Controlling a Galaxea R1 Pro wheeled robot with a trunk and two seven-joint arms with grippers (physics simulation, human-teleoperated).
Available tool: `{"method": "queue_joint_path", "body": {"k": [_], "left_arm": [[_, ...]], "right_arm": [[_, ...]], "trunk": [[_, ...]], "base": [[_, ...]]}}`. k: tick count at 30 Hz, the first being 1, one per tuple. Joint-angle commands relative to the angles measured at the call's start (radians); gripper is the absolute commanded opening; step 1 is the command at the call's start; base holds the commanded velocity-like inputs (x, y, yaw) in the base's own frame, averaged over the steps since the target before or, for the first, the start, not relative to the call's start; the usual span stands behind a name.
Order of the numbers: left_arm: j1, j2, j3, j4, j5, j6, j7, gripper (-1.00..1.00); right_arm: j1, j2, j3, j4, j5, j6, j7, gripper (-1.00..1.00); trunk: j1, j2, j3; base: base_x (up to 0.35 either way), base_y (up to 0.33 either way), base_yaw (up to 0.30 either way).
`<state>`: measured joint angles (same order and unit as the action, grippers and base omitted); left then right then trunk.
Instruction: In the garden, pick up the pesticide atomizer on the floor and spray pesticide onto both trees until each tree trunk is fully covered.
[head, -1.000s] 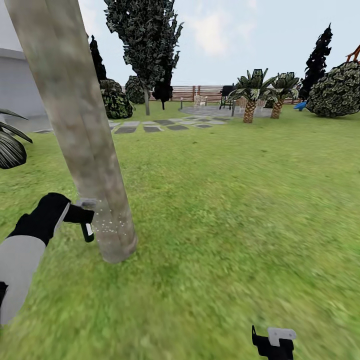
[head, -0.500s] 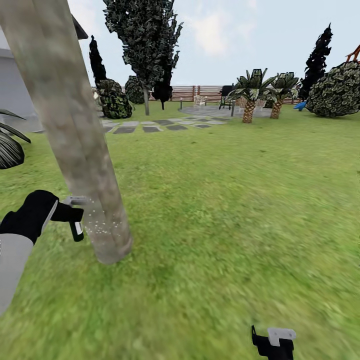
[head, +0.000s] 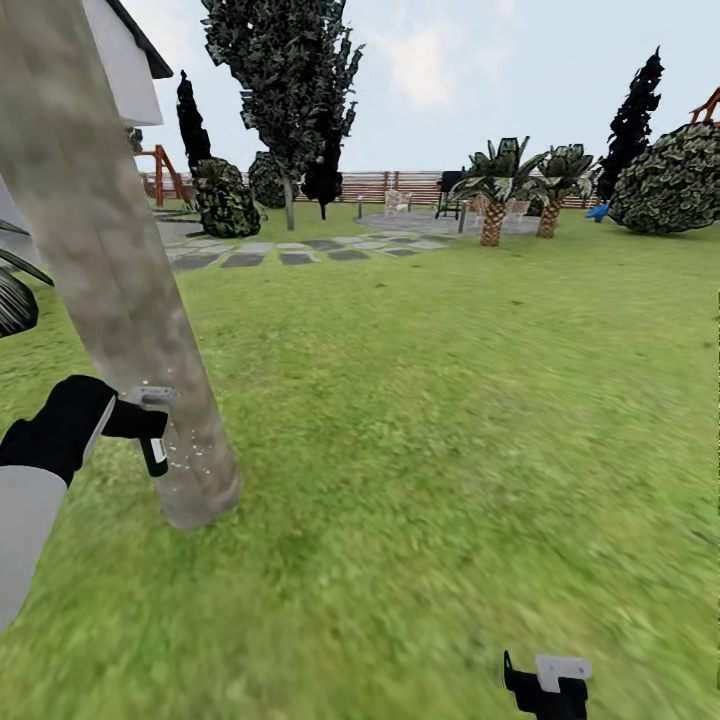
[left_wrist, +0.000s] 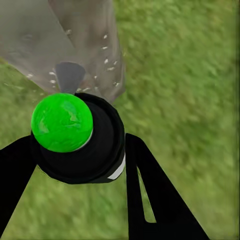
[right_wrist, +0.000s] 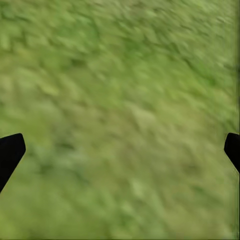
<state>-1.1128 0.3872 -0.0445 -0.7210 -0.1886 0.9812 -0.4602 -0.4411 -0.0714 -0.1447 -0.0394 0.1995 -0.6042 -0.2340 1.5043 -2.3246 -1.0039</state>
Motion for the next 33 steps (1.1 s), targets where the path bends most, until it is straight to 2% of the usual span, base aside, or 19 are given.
{"method": "queue_joint_path", "body": {"k": [1,9,24,33], "left_arm": [[-0.001,0.001,-0.003,-0.002,-0.011,0.002,-0.009,-1.00],[0.000,0.000,-0.003,-0.003,-0.013,0.005,-0.009,-1.00],[0.020,0.003,-0.008,0.012,-0.017,0.002,0.001,-1.00],[0.066,0.002,-0.007,0.014,-0.017,-0.002,0.017,-1.00]], "right_arm": [[-0.001,0.000,-0.007,0.001,0.011,-0.002,-0.004,1.00],[-0.001,0.001,-0.007,0.000,0.011,-0.003,-0.004,1.00],[-0.001,0.001,-0.007,-0.001,0.011,-0.003,-0.004,1.00],[-0.001,-0.001,-0.007,0.001,0.011,-0.003,-0.004,1.00]], "trunk": [[0.000,0.000,-0.001],[0.000,0.000,-0.001],[0.000,0.000,-0.001],[0.000,0.000,-0.001]], "base": [[0.000,-0.277,0.000],[0.004,-0.277,0.031],[0.117,-0.277,0.259],[0.133,-0.277,0.011]]}}
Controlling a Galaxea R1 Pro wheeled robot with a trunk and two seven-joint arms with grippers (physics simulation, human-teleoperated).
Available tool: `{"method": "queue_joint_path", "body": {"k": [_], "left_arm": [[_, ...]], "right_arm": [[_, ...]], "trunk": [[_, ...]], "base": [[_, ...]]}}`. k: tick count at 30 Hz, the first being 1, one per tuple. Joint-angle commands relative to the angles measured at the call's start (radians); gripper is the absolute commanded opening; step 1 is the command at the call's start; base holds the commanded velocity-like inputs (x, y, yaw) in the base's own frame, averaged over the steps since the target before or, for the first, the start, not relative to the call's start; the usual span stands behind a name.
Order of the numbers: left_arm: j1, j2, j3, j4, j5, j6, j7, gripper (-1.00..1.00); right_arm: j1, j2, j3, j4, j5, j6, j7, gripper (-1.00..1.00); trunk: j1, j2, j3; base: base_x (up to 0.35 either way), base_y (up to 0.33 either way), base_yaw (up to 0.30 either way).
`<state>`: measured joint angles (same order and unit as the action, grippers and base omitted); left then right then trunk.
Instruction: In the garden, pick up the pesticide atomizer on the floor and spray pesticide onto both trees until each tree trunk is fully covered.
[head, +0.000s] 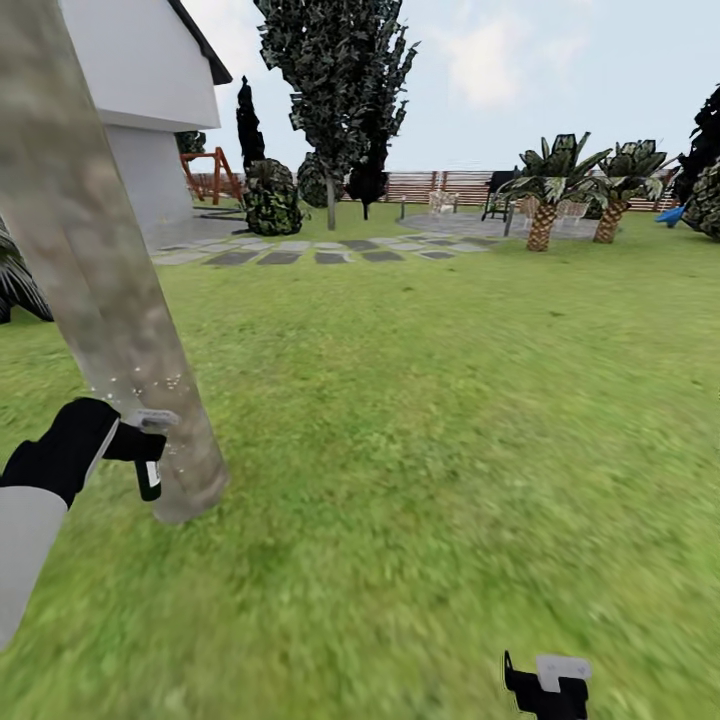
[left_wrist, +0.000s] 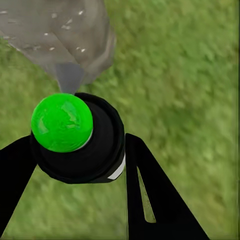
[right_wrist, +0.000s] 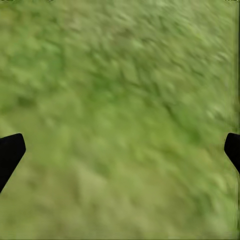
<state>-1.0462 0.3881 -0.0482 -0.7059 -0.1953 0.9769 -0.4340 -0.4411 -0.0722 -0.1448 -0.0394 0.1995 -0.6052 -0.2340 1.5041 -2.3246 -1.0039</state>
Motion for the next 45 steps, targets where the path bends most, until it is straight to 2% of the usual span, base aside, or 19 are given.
{"method": "queue_joint_path", "body": {"k": [1,8,12,14,16,19,22,30,39,45], "left_arm": [[0.003,0.000,-0.002,-0.001,-0.010,0.002,-0.003,-1.00],[0.018,0.003,0.003,0.002,-0.010,0.002,0.024,-1.00],[0.045,0.004,0.008,0.006,-0.005,0.001,0.118,-1.00],[0.057,0.005,0.009,0.006,-0.001,0.000,0.128,-1.00],[0.061,0.004,0.013,0.006,0.001,-0.001,0.131,-1.00],[0.063,-0.002,0.062,0.006,0.006,-0.004,0.132,-1.00],[0.063,-0.004,0.078,0.006,0.007,-0.006,0.133,-1.00],[0.063,-0.015,0.080,0.006,0.007,-0.007,0.133,-1.00],[0.063,-0.017,0.080,0.006,0.006,-0.007,0.134,-1.00],[0.078,-0.015,0.087,0.031,0.005,-0.010,0.135,-1.00]], "right_arm": [[-0.001,0.000,-0.007,0.001,0.011,-0.002,-0.004,1.00],[-0.001,0.001,-0.007,0.000,0.011,-0.002,-0.004,1.00],[-0.001,0.002,-0.007,-0.001,0.011,-0.002,-0.004,1.00],[-0.001,0.002,-0.007,-0.001,0.011,-0.002,-0.004,1.00],[-0.001,0.002,-0.007,-0.001,0.011,-0.002,-0.004,1.00],[-0.001,0.002,-0.007,-0.001,0.011,-0.002,-0.004,1.00],[-0.001,0.002,-0.007,-0.001,0.011,-0.002,-0.004,1.00],[-0.001,0.002,-0.007,-0.001,0.011,-0.002,-0.004,1.00],[-0.001,0.002,-0.007,-0.001,0.011,-0.002,-0.004,1.00],[-0.001,0.002,-0.007,-0.001,0.011,-0.002,-0.004,1.00]], "trunk": [[0.000,0.000,-0.001],[0.000,0.000,-0.001],[0.000,0.000,-0.001],[0.000,0.000,-0.001],[0.000,0.000,-0.001],[0.000,0.000,-0.001],[0.000,0.000,-0.001],[0.000,0.000,-0.001],[0.000,0.000,-0.001],[0.000,0.000,-0.001]], "base": [[0.133,-0.277,0.000],[0.133,-0.277,0.053],[0.133,-0.277,0.254],[0.133,-0.276,0.275],[0.142,-0.271,0.277],[0.189,-0.235,0.277],[0.238,-0.193,0.276],[0.245,-0.183,0.062],[0.018,-0.270,0.013],[0.084,-0.273,0.230]]}}
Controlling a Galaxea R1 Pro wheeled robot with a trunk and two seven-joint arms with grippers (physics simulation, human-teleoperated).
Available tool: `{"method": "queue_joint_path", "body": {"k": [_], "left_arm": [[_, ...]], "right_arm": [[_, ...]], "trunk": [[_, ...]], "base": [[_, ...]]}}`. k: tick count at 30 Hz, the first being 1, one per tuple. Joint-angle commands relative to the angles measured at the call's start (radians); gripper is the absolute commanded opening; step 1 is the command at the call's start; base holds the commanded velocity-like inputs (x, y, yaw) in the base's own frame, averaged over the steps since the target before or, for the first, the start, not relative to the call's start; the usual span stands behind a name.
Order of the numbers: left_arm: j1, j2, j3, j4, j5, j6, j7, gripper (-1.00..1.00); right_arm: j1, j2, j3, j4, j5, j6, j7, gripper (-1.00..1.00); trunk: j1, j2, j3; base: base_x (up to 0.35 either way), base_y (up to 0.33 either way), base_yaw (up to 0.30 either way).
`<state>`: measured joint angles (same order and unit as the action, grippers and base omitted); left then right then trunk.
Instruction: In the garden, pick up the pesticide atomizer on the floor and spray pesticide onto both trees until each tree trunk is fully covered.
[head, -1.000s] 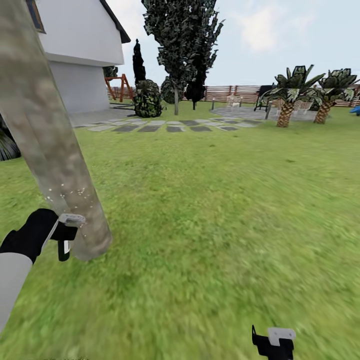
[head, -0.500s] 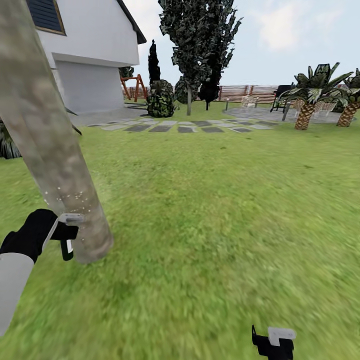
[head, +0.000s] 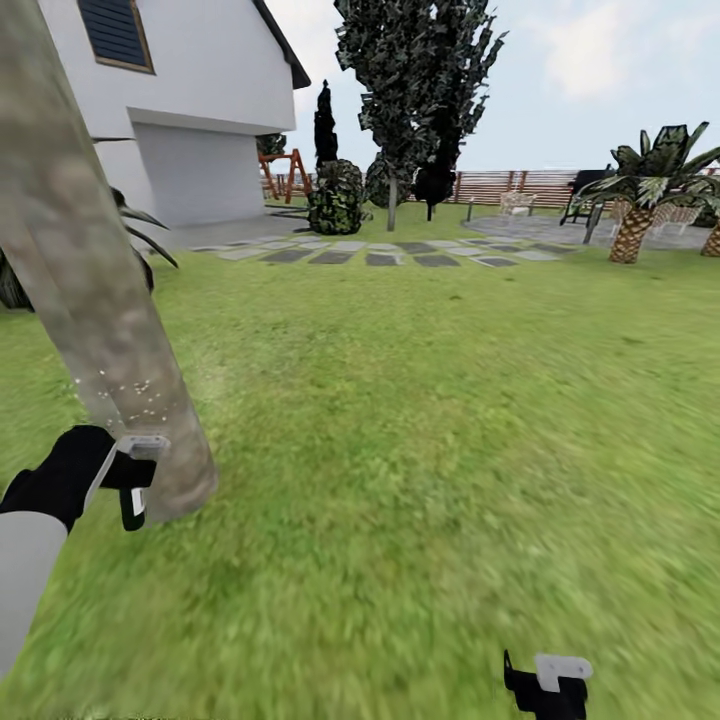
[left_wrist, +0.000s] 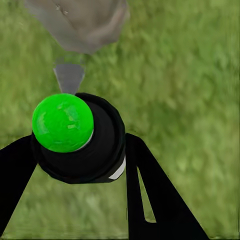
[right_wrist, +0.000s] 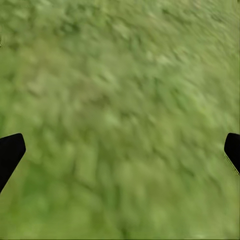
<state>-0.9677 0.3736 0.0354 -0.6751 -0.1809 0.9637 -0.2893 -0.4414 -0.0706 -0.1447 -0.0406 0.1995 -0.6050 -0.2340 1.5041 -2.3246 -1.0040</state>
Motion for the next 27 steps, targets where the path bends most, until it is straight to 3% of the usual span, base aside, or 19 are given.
{"method": "queue_joint_path", "body": {"k": [1,7,11,12,14,16,18,19,22,27], "left_arm": [[0.006,0.000,0.014,0.014,-0.010,-0.001,-0.009,-1.00],[0.038,-0.004,0.024,0.089,-0.007,-0.110,-0.006,-1.00],[0.038,-0.012,0.024,0.113,-0.006,-0.118,-0.006,-1.00],[0.039,-0.041,0.049,0.136,-0.007,-0.190,0.010,-1.00],[0.041,-0.046,0.097,0.185,-0.003,-0.226,0.032,-1.00],[0.044,-0.053,0.147,0.256,0.001,-0.316,0.044,-1.00],[0.047,-0.060,0.156,0.322,0.002,-0.356,0.047,-1.00],[0.071,-0.077,0.158,0.332,0.002,-0.368,0.058,-1.00],[0.096,-0.086,0.161,0.317,0.005,-0.397,0.123,-1.00],[0.101,-0.089,0.189,0.305,0.016,-0.406,0.147,-1.00]], "right_arm": [[0.000,0.000,-0.007,0.001,0.011,-0.002,-0.004,1.00],[0.000,0.000,-0.007,0.001,0.011,-0.002,-0.004,1.00],[0.000,0.000,-0.007,0.001,0.011,-0.002,-0.004,1.00],[0.000,0.000,-0.007,0.001,0.011,-0.002,-0.005,1.00],[0.000,0.000,-0.007,0.003,0.011,-0.002,-0.005,1.00],[0.000,0.000,-0.007,0.004,0.011,-0.002,-0.005,1.00],[0.000,0.000,-0.007,0.004,0.011,-0.002,-0.005,1.00],[0.000,0.000,-0.007,0.004,0.011,-0.001,-0.005,1.00],[0.000,0.001,-0.007,0.003,0.010,-0.001,-0.005,1.00],[0.000,0.001,-0.007,0.002,0.011,-0.001,-0.005,1.00]], "trunk": [[0.000,0.000,-0.001],[0.000,0.000,-0.001],[0.000,0.000,-0.001],[0.000,0.000,-0.001],[0.000,0.000,-0.001],[0.000,0.000,-0.001],[0.000,0.000,-0.001],[0.000,0.000,-0.001],[0.000,0.000,-0.001],[0.000,0.000,-0.001]], "base": [[0.148,-0.268,0.274],[0.172,-0.250,0.276],[0.197,-0.233,0.271],[0.199,-0.232,0.031],[0.199,-0.232,0.012],[0.199,-0.232,0.004],[0.180,-0.238,0.000],[0.149,-0.256,0.000],[0.161,-0.256,0.000],[0.190,-0.236,0.030]]}}
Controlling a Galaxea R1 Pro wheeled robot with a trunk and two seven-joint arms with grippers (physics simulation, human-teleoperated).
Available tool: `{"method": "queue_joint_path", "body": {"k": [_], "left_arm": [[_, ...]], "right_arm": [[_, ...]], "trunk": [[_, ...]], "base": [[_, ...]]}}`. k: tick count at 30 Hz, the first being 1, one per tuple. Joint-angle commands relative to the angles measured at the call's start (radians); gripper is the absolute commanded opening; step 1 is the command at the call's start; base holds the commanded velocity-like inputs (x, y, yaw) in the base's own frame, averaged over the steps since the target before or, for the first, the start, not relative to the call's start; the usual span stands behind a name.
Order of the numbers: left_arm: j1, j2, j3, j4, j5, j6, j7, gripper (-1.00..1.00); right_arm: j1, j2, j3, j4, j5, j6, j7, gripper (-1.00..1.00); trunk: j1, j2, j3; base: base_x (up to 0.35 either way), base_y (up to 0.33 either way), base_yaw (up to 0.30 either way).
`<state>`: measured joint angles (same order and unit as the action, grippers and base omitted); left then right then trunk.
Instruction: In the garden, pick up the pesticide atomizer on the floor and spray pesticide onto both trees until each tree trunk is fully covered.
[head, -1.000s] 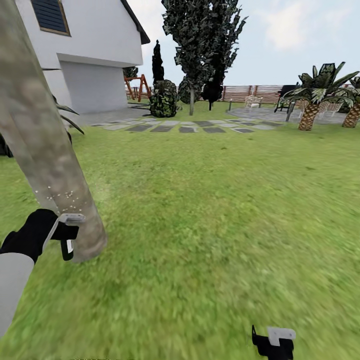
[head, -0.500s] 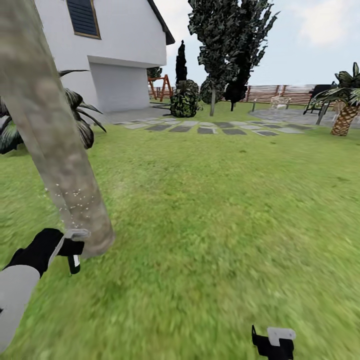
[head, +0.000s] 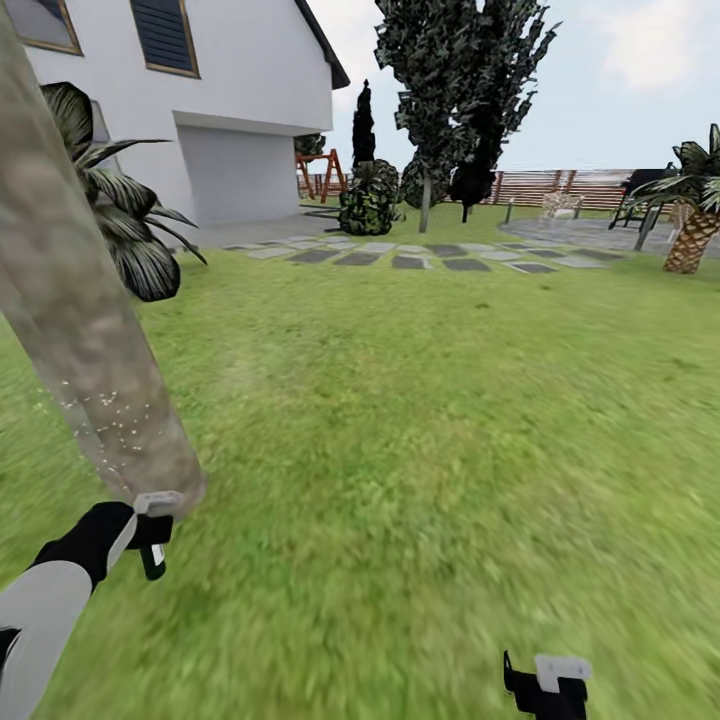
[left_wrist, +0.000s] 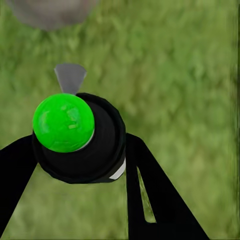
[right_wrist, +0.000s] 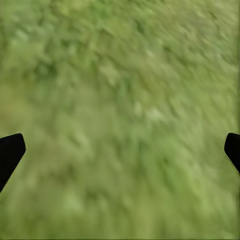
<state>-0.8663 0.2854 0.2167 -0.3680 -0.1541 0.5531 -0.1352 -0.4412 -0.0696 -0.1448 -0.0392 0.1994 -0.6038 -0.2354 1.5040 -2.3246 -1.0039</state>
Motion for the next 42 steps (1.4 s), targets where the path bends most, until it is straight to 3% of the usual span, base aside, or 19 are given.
{"method": "queue_joint_path", "body": {"k": [1,6,9,11,14,19,24,29,31,33,42], "left_arm": [[-0.001,-0.001,0.013,-0.002,-0.010,0.004,-0.007,-1.00],[0.000,-0.001,0.020,-0.004,-0.002,-0.013,-0.006,-1.00],[0.000,0.003,0.068,-0.002,0.012,-0.037,-0.006,-1.00],[0.001,0.004,0.080,-0.002,0.012,-0.039,-0.006,-1.00],[0.001,0.004,0.084,-0.002,0.009,-0.042,-0.001,-1.00],[0.001,0.001,0.081,-0.002,0.010,-0.042,0.071,-1.00],[0.001,-0.004,0.078,0.001,0.012,-0.041,0.080,-1.00],[0.001,-0.024,0.076,0.001,0.001,-0.035,0.079,-1.00],[0.001,-0.026,0.076,0.001,-0.040,-0.030,0.079,-1.00],[0.001,-0.026,0.076,0.001,-0.058,-0.028,0.079,-1.00],[0.001,-0.018,0.076,0.001,-0.067,-0.028,0.080,-1.00]], "right_arm": [[-0.001,0.000,-0.007,0.001,0.011,-0.002,-0.004,1.00],[-0.001,0.000,-0.007,0.001,0.011,-0.002,-0.004,1.00],[-0.001,0.000,-0.007,0.001,0.011,-0.002,-0.004,1.00],[-0.001,0.000,-0.007,0.001,0.011,-0.002,-0.004,1.00],[-0.001,0.000,-0.007,0.001,0.011,-0.002,-0.004,1.00],[-0.001,0.000,-0.007,0.001,0.011,-0.002,-0.004,1.00],[-0.001,0.000,-0.007,0.001,0.011,-0.002,-0.004,1.00],[-0.001,0.000,-0.007,0.001,0.011,-0.002,-0.004,1.00],[-0.001,0.000,-0.007,0.001,0.011,-0.002,-0.004,1.00],[-0.001,0.000,-0.007,0.001,0.011,-0.002,-0.004,1.00],[-0.001,0.000,-0.007,0.001,0.011,-0.002,-0.004,1.00]], "trunk": [[0.000,0.000,-0.001],[0.000,0.000,-0.001],[0.000,0.000,-0.001],[0.000,0.000,-0.001],[0.000,0.000,-0.001],[0.000,0.000,-0.001],[0.000,0.000,-0.001],[0.000,0.000,-0.001],[0.000,0.000,-0.001],[0.000,0.000,-0.001],[0.000,0.000,-0.001]], "base": [[0.221,-0.212,0.187],[0.235,-0.197,0.252],[0.252,-0.181,0.271],[0.275,-0.161,0.272],[0.281,-0.149,0.272],[0.283,-0.145,0.272],[0.270,-0.162,0.271],[0.180,-0.226,0.064],[0.120,-0.252,0.004],[0.037,-0.268,0.001],[0.007,-0.275,0.169]]}}
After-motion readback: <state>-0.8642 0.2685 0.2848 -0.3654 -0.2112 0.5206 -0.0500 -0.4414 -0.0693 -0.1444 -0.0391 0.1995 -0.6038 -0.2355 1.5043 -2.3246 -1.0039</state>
